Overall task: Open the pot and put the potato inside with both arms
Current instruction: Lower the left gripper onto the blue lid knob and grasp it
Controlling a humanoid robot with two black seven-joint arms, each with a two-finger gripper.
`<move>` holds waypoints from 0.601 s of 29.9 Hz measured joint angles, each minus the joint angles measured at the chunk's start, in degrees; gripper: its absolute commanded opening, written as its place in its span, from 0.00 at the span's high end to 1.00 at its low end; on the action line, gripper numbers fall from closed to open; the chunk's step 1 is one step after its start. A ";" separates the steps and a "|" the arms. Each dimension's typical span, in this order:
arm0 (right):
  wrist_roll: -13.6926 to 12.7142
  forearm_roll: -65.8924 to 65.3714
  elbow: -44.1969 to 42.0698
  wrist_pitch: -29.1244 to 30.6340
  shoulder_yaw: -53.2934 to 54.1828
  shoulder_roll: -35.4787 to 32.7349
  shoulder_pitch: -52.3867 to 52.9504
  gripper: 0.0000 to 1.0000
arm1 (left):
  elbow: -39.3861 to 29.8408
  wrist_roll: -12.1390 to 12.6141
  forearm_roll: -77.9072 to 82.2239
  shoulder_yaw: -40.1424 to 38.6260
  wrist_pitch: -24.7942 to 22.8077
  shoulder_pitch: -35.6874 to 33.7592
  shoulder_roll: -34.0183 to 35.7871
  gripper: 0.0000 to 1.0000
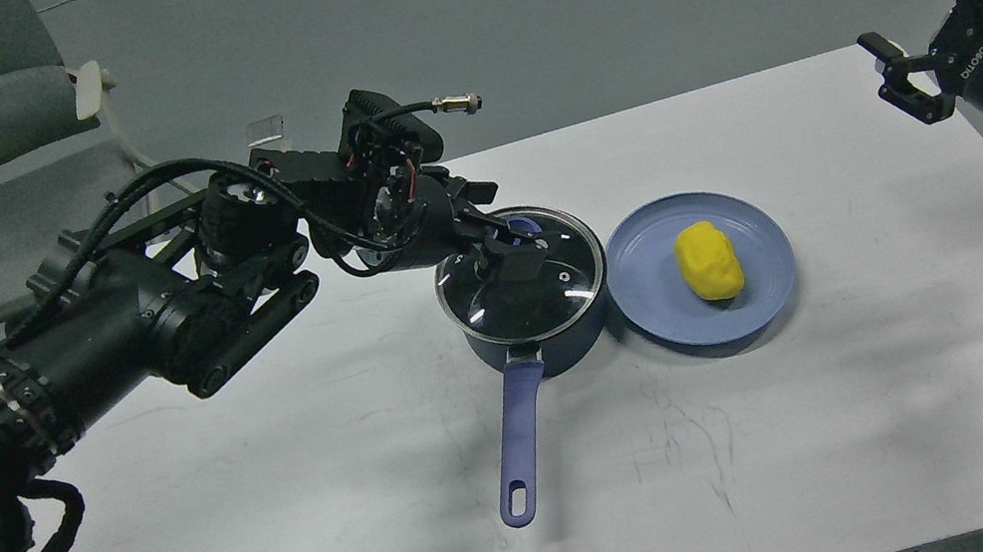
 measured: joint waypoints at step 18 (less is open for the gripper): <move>0.00 0.00 0.10 0.00 0.02 -0.39 -0.08 0.00 | 3.11 0.28 -0.70 3.04 1.79 0.87 -1.42 0.33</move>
